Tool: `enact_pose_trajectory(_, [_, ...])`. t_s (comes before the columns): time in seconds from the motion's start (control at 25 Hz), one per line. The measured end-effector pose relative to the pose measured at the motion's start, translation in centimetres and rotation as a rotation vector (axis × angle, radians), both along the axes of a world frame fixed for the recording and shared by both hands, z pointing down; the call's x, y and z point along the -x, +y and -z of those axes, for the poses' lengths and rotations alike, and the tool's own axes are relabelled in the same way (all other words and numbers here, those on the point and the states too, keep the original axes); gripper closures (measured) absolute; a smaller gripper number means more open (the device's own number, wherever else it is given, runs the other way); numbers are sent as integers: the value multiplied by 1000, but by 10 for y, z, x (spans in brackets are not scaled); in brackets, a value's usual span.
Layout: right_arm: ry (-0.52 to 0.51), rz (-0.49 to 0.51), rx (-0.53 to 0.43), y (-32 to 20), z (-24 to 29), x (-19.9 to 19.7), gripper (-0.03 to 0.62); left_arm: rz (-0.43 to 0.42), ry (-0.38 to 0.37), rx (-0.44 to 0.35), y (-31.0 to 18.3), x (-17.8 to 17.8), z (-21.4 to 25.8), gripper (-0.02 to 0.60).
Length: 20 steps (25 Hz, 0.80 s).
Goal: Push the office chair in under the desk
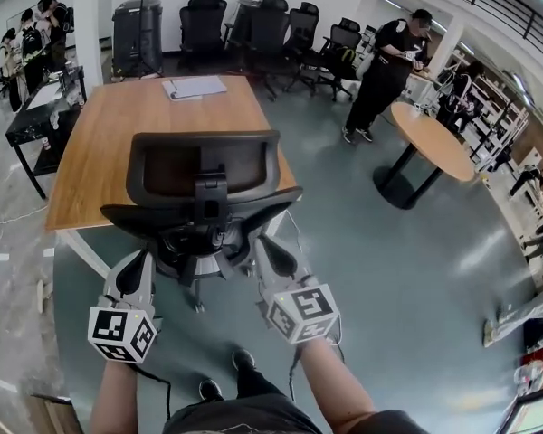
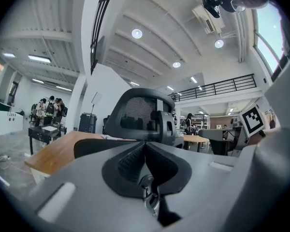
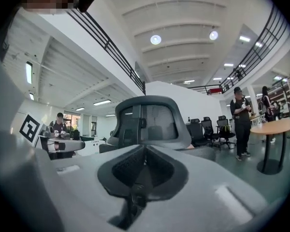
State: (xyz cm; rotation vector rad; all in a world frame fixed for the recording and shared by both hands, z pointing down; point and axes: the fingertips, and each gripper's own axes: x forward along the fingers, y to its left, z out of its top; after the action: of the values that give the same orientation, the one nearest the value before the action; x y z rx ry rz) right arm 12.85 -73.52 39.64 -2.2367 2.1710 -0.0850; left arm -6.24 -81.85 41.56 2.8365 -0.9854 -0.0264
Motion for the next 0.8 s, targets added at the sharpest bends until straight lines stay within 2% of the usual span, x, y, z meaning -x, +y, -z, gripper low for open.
enact_pose_trajectory(0.04, [-4, -15, 14, 7, -7, 5, 602, -15, -1, 13, 4, 2, -5, 563])
enact_pose_trajectory(0.28, [-33, -113, 18, 42, -17, 19, 602, -91, 6, 8, 31, 4, -4, 563])
enact_pose_trajectory(0.44, [-26, -89, 11, 38, -6, 37, 602, -102, 11, -16, 39, 11, 11, 563])
enact_pose_trajectory(0.8, [-21, 26, -6, 43, 1, 76, 602, -50, 20, -18, 63, 35, 15, 563])
